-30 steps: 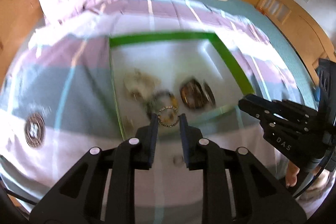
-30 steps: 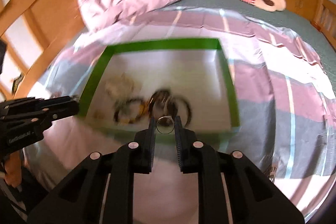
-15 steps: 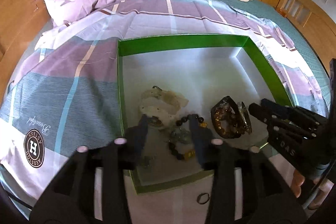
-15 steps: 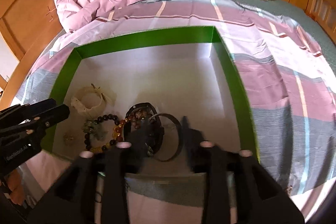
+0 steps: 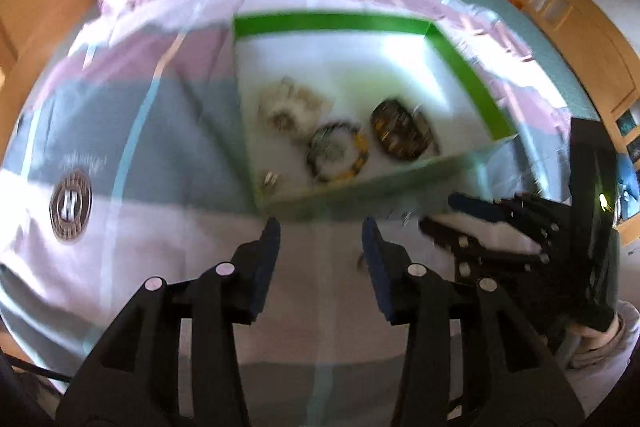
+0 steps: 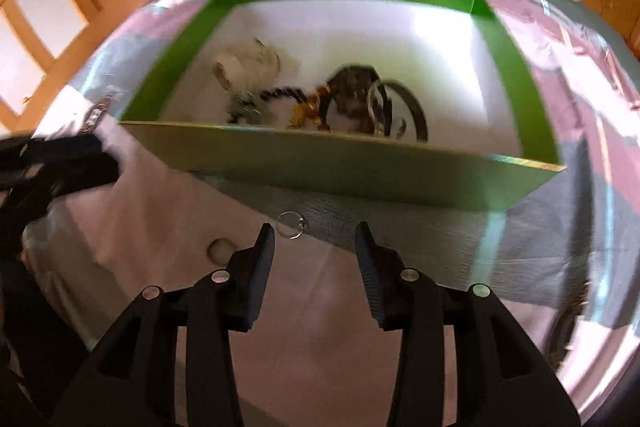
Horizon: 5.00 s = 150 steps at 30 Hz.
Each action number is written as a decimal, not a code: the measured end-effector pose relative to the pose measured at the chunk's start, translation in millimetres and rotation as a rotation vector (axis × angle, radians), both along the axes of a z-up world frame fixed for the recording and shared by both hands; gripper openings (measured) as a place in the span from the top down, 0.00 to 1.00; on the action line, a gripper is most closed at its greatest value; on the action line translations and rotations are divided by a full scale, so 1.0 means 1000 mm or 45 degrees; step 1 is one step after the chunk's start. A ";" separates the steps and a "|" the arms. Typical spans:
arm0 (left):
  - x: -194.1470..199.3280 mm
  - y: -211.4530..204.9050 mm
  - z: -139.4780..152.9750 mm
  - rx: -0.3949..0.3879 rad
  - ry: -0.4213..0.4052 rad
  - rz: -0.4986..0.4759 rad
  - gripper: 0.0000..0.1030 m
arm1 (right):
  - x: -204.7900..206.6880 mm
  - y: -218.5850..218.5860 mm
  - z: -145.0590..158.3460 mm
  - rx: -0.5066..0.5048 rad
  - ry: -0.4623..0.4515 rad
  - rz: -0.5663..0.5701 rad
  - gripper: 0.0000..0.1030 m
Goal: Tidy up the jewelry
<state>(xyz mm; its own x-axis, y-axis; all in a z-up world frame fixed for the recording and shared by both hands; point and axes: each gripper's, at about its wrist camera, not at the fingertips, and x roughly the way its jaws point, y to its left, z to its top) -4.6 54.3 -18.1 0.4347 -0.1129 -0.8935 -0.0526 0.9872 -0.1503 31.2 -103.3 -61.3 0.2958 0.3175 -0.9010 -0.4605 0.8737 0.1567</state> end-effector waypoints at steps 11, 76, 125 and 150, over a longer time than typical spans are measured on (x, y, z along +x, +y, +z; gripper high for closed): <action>0.002 -0.003 -0.041 -0.006 0.156 0.017 0.51 | -0.002 0.031 -0.015 -0.130 -0.051 0.099 0.79; 0.063 -0.021 0.020 0.229 -0.222 0.050 0.12 | 0.057 -0.034 0.080 0.073 -0.481 -0.336 0.03; 0.059 -0.010 0.014 0.216 -0.177 0.110 0.04 | 0.053 -0.028 0.064 -0.026 -0.430 -0.332 0.03; 0.059 -0.008 0.012 0.225 -0.168 0.104 0.04 | 0.054 -0.027 0.061 -0.028 -0.414 -0.342 0.03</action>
